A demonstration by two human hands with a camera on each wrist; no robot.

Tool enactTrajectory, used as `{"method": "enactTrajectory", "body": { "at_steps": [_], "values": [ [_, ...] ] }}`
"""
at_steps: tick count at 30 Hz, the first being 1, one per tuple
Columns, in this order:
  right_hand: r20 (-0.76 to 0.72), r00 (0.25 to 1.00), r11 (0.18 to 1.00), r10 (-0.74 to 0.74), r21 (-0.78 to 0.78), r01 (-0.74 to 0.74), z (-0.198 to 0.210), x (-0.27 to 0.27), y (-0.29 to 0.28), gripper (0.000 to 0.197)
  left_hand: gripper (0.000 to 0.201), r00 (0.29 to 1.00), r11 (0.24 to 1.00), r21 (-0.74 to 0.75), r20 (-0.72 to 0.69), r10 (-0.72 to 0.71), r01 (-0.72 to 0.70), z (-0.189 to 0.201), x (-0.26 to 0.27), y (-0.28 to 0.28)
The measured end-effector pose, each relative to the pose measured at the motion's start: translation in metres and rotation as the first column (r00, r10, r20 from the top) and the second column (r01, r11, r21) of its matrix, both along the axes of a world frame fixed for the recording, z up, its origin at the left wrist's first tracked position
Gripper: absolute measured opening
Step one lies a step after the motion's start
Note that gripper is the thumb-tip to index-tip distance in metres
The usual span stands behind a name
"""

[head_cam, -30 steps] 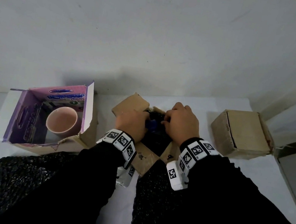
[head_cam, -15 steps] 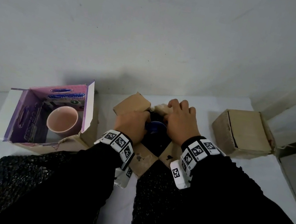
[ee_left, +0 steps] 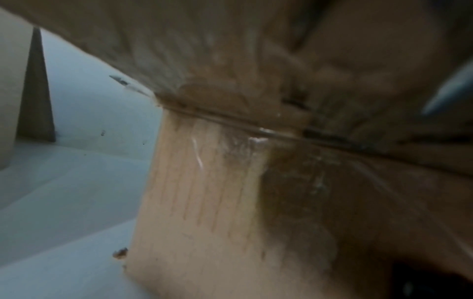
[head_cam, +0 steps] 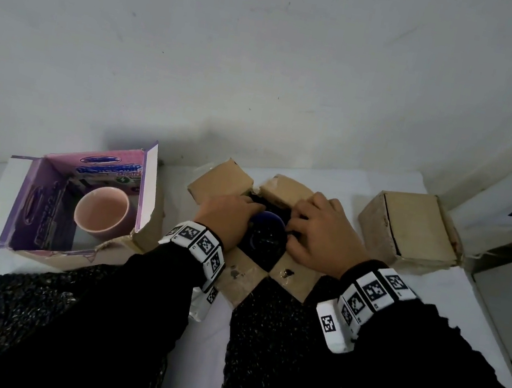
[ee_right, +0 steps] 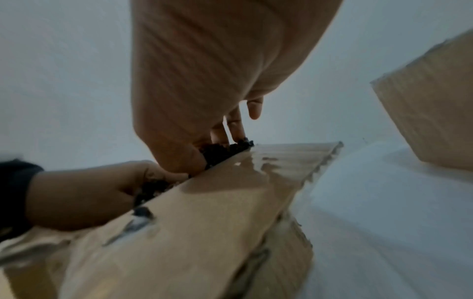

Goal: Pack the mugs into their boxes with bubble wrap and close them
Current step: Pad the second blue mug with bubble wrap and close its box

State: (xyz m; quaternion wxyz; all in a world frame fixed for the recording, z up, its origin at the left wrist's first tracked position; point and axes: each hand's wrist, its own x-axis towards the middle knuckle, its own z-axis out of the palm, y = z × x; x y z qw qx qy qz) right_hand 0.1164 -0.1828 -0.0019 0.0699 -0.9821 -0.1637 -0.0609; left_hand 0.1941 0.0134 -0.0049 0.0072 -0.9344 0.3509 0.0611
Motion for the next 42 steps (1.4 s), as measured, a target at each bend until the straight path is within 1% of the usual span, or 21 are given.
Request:
{"method": "enactTrajectory", "body": {
  "at_steps": [2, 5, 7, 10, 12, 13, 15, 16, 19, 22, 24, 27, 29, 31, 32, 33, 34, 36, 37, 39, 42],
  "values": [
    [-0.007, 1.000, 0.998, 0.025, -0.050, -0.026, -0.001, -0.002, 0.002, 0.033, 0.052, 0.999, 0.999, 0.006, -0.007, -0.051, 0.051, 0.001, -0.002, -0.001],
    [-0.038, 0.998, 0.999, -0.049, 0.010, 0.049, -0.003, -0.004, 0.002, 0.046, 0.048, 0.994, 0.994, 0.039, -0.021, -0.105, 0.106, 0.004, -0.001, -0.003],
    [-0.108, 0.983, 0.986, -0.150, 0.053, 0.156, -0.001, -0.001, 0.004, 0.036, 0.045, 0.996, 0.995, 0.045, -0.004, -0.086, 0.086, 0.006, 0.000, -0.005],
    [-0.319, 0.911, 0.947, -0.261, 0.097, 0.305, 0.010, 0.006, 0.014, 0.008, 0.046, 0.998, 0.997, 0.058, 0.028, -0.056, 0.055, 0.005, 0.000, -0.007],
    [-0.382, 0.890, 0.939, -0.250, 0.128, 0.319, 0.014, 0.010, 0.022, 0.017, 0.047, 0.998, 0.997, 0.059, 0.040, -0.049, 0.047, 0.003, -0.001, -0.006],
    [-0.377, 0.896, 0.953, -0.236, 0.092, 0.290, 0.014, 0.011, 0.026, 0.021, 0.047, 0.998, 0.998, 0.053, 0.041, -0.048, 0.046, 0.003, -0.001, -0.006],
    [-0.331, 0.925, 0.982, -0.188, -0.052, 0.180, 0.014, 0.007, 0.031, 0.022, 0.045, 0.998, 0.998, 0.043, 0.038, -0.043, 0.042, 0.002, -0.001, -0.005],
    [-0.313, 0.936, 0.986, -0.164, -0.094, 0.141, 0.013, 0.004, 0.029, 0.028, 0.044, 0.998, 0.998, 0.038, 0.041, -0.041, 0.039, 0.001, -0.001, -0.005],
    [-0.266, 0.960, 0.993, -0.092, -0.100, 0.067, 0.010, -0.004, 0.019, 0.055, 0.044, 0.997, 0.999, 0.041, 0.065, -0.035, 0.033, -0.001, 0.000, -0.005],
    [-0.232, 0.971, 0.988, -0.055, -0.153, 0.020, 0.003, -0.011, 0.014, 0.061, 0.042, 0.997, 0.998, 0.051, 0.073, -0.029, 0.025, -0.002, 0.001, -0.006],
    [-0.195, 0.979, 0.982, -0.064, -0.185, 0.027, -0.005, -0.017, 0.016, 0.064, 0.042, 0.997, 0.998, 0.063, 0.074, -0.029, 0.024, -0.001, 0.002, -0.007],
    [-0.102, 0.991, 0.987, -0.088, -0.146, 0.073, -0.014, -0.020, 0.022, 0.060, 0.042, 0.999, 0.999, 0.034, 0.027, -0.021, 0.020, -0.004, 0.004, -0.005],
    [-0.057, 0.996, 0.998, -0.064, -0.032, 0.063, -0.014, -0.020, 0.020, 0.054, 0.039, 1.000, 1.000, -0.028, -0.020, -0.003, 0.003, -0.005, 0.004, 0.000],
    [-0.045, 0.999, 0.994, 0.000, 0.105, 0.005, -0.012, -0.021, 0.010, 0.044, 0.029, 1.000, 0.996, -0.094, -0.023, 0.012, -0.014, -0.005, 0.000, 0.006],
    [-0.045, 0.998, 0.991, 0.042, 0.126, -0.036, -0.011, -0.022, 0.004, 0.044, 0.024, 1.000, 0.990, -0.140, -0.019, 0.020, -0.022, -0.003, -0.005, 0.009],
    [-0.048, 0.996, 0.992, 0.079, 0.106, -0.073, -0.012, -0.023, -0.003, 0.047, 0.026, 1.000, 0.982, -0.190, -0.020, 0.014, -0.018, -0.001, -0.012, 0.011],
    [-0.056, 0.994, 0.993, 0.099, 0.066, -0.095, -0.014, -0.025, -0.007, 0.052, 0.036, 1.000, 0.976, -0.217, -0.017, -0.007, 0.003, -0.001, -0.021, 0.012],
    [-0.084, 0.993, 0.997, 0.081, -0.011, -0.082, -0.015, -0.024, -0.010, 0.061, 0.058, 0.998, 0.986, -0.156, -0.002, -0.058, 0.057, 0.002, -0.046, 0.010],
    [-0.092, 0.994, 0.997, 0.054, -0.046, -0.058, -0.015, -0.023, -0.007, 0.064, 0.062, 0.997, 0.993, -0.090, 0.010, -0.070, 0.071, 0.003, -0.055, 0.009],
    [-0.076, 0.997, 0.996, -0.013, -0.084, 0.007, -0.014, -0.021, 0.004, 0.065, 0.056, 0.996, 0.998, 0.008, 0.065, -0.066, 0.066, 0.003, -0.066, 0.009],
    [-0.018, 0.999, 0.999, -0.046, -0.029, 0.046, -0.012, -0.019, 0.015, 0.051, 0.036, 0.989, 0.996, 0.062, 0.134, -0.067, 0.059, 0.010, -0.061, 0.014]
  ]
}}
